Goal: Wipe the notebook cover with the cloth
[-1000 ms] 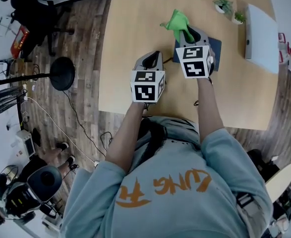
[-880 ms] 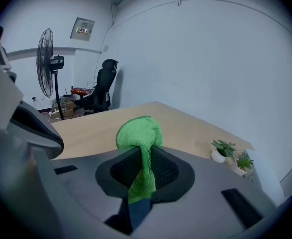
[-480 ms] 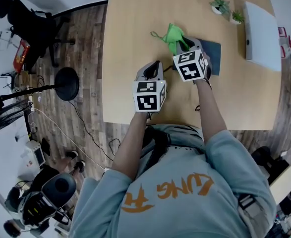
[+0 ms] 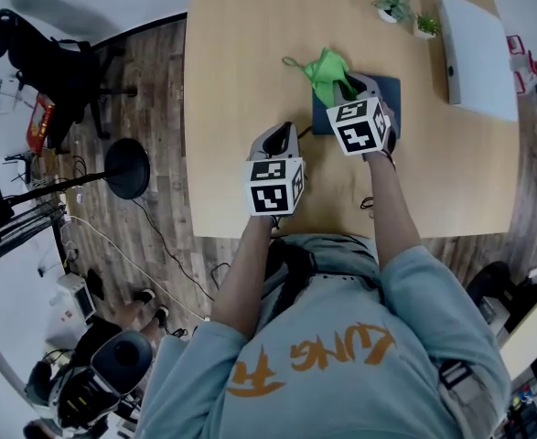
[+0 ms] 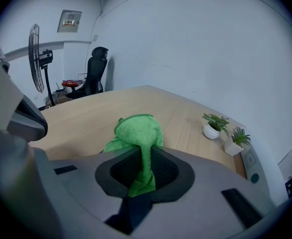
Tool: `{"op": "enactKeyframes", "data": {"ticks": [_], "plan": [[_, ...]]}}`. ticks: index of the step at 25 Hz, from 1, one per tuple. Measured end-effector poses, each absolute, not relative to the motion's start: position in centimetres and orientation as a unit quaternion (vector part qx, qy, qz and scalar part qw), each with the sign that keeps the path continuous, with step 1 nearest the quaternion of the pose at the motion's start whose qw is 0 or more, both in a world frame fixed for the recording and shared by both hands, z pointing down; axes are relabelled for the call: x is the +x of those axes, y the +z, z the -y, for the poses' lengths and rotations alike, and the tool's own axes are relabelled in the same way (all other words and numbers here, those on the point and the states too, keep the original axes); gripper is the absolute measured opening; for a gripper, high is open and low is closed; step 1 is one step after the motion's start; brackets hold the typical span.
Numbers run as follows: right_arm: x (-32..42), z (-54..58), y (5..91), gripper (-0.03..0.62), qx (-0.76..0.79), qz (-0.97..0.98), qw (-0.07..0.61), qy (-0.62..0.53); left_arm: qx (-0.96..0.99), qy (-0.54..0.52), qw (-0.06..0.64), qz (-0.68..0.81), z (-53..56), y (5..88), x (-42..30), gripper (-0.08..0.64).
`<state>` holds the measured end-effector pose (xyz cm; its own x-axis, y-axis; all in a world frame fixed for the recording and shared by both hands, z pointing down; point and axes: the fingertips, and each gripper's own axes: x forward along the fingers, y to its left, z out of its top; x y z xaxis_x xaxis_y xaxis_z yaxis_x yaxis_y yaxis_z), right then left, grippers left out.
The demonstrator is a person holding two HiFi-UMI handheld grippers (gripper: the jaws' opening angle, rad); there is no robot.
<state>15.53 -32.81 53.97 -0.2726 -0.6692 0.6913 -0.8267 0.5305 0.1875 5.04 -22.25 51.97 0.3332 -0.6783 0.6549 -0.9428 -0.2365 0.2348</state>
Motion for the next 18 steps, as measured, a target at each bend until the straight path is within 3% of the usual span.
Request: {"op": "enactKeyframes", "data": {"ticks": [18], "plan": [[24.3, 32.5, 54.0, 0.049, 0.55, 0.739, 0.366, 0.133, 0.768, 0.228, 0.301, 0.518, 22.0, 52.1, 6.2, 0.019]]}}
